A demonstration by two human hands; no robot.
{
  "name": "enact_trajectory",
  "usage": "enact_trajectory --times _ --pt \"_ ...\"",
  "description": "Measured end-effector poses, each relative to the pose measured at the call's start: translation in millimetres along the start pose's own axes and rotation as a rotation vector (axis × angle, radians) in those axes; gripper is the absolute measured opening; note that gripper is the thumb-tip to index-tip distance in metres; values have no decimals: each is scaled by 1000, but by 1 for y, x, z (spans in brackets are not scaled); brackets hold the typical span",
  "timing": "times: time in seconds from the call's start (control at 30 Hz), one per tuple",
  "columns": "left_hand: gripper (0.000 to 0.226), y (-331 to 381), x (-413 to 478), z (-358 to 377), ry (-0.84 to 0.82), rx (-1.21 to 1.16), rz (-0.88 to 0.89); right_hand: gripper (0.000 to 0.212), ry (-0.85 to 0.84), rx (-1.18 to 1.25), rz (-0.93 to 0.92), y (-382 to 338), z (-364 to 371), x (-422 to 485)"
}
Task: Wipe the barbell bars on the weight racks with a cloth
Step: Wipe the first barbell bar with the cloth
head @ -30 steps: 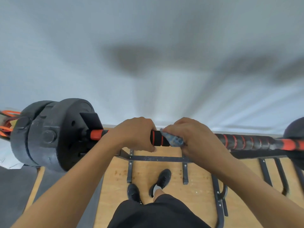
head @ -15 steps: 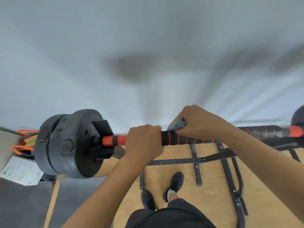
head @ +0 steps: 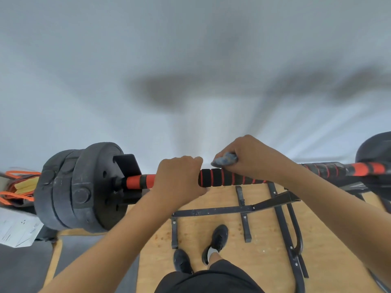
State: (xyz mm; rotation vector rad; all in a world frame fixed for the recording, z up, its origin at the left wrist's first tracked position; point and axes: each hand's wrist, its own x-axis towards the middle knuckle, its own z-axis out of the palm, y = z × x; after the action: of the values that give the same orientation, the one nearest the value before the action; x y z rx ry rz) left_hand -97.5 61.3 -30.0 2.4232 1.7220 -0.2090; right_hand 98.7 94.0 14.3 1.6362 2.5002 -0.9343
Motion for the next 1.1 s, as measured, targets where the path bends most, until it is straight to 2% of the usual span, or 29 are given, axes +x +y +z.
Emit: enact_trajectory --times 0.07,0.17,0.33,0.43,0.53,0.6,0.63,0.7,0.77,0.83,0.9,1.0,1.1 --pt "44 6 -12 20 162 97 51 13 -35 137 65 5 0 9" --pt "44 3 -9 33 301 109 106 17 -104 105 52 2 2 12" --pt "10 1 -4 19 159 54 88 18 -64 -163 -23 -12 2 -6" --pt "12 -1 5 7 -16 -41 46 29 -31 -330 -116 -20 6 -22" --pt "18 -7 21 -6 -319 -203 54 32 -30 -310 -135 -24 -1 -32" --pt "23 -10 25 -8 -368 -243 83 33 6 -251 -116 -18 -8 -28" --pt "25 -10 22 -8 -327 -236 93 32 40 -246 -103 -12 -10 -22" --pt "28 -7 10 1 -139 -165 88 23 74 -240 -44 -2 -10 -10" --pt "27 1 -3 13 71 -71 36 21 54 -225 13 2 -5 -3" --pt "25 9 -11 22 191 -8 -24 24 1 -137 36 -1 0 -1" --pt "24 12 -13 26 219 -1 -44 22 -39 -90 32 0 5 0" --pt "24 11 -13 25 193 -1 -28 15 -11 -177 40 1 10 -2" --pt "22 9 -8 18 137 15 -30 33 25 -248 -26 -6 16 -13"
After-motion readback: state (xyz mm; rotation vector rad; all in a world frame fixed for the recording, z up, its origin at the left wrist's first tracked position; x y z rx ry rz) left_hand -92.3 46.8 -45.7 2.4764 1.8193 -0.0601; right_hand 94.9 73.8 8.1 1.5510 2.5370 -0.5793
